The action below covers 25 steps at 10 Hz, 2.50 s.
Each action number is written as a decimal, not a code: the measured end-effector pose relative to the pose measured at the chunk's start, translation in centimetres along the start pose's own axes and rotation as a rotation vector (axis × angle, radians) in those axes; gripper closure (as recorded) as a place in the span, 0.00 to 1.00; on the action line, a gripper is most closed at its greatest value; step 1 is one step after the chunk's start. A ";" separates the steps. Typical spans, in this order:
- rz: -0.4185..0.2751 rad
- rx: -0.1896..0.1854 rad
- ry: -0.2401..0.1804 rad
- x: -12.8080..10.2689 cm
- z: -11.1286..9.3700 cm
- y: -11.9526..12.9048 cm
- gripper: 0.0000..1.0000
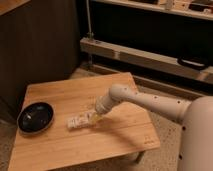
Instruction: Place the bottle in the ceramic bowl
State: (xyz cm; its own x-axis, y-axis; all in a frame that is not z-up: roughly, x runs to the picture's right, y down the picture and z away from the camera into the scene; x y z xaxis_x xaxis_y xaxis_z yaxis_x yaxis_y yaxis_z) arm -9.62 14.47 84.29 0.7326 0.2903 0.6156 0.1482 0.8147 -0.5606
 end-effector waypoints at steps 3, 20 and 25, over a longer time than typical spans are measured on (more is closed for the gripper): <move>-0.004 -0.031 -0.027 0.5 1.3 -0.3 0.47; 0.009 0.034 -0.112 -14.3 3.9 -9.0 1.00; -0.044 -0.046 -0.187 -19.3 7.3 -6.4 1.00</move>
State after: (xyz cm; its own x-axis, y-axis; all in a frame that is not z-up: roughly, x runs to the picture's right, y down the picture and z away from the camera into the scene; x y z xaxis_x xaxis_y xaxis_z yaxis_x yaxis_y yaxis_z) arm -29.58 7.30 80.01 0.5894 0.3467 0.7296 0.2108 0.8059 -0.5532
